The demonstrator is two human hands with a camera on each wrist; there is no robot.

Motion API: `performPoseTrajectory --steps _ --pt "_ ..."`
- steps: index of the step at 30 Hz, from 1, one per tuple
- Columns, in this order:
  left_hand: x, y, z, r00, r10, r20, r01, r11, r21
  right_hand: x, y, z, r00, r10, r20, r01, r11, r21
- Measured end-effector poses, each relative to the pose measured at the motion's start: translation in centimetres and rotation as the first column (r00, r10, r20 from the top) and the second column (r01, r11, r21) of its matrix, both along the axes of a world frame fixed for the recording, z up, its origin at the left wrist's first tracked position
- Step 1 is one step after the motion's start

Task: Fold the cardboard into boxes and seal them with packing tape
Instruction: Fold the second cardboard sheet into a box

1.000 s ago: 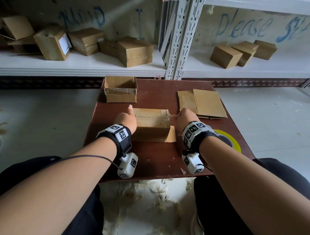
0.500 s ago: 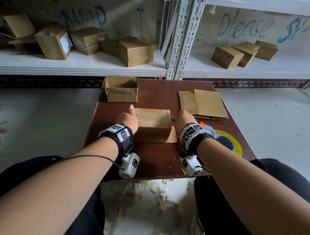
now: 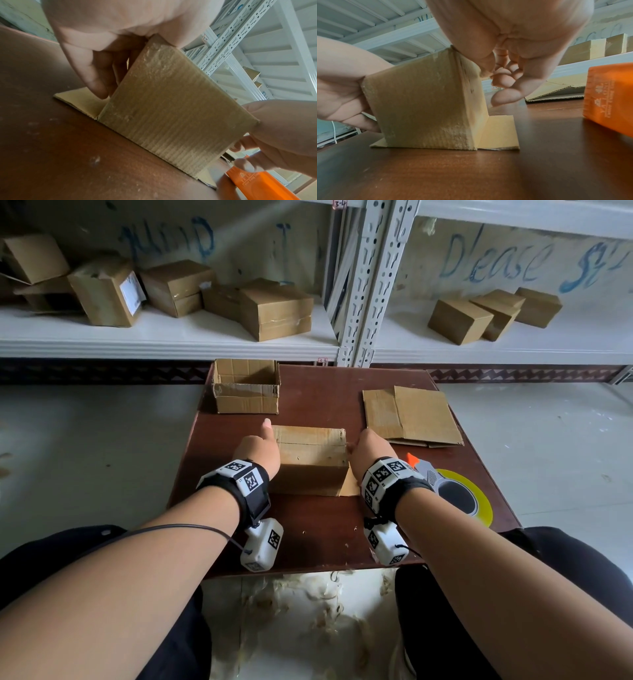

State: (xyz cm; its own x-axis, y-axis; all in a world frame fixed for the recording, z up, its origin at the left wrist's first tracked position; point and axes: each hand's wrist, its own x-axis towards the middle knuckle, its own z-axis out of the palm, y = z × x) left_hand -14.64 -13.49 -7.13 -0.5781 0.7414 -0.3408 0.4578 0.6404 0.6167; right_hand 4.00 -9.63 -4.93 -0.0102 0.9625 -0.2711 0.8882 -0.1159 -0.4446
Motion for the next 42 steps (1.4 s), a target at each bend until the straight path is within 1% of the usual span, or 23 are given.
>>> performPoseTrajectory --steps 24,31,42 --pt "0.1 0.08 -0.13 1.0 0.019 0.02 -0.019 1.0 0.005 0.06 0.16 -0.28 0.999 0.026 0.03 -0.026 0.999 -0.021" --pt "0.08 0.11 -0.23 1.0 0.015 0.023 -0.016 1.0 0.013 0.08 0.34 -0.28 0.996 0.04 0.079 -0.036 0.998 -0.05" --pt "0.18 -0.15 0.03 1.0 0.002 0.014 -0.003 1.0 0.013 0.12 0.52 -0.5 0.995 0.053 0.079 -0.048 0.997 -0.064"
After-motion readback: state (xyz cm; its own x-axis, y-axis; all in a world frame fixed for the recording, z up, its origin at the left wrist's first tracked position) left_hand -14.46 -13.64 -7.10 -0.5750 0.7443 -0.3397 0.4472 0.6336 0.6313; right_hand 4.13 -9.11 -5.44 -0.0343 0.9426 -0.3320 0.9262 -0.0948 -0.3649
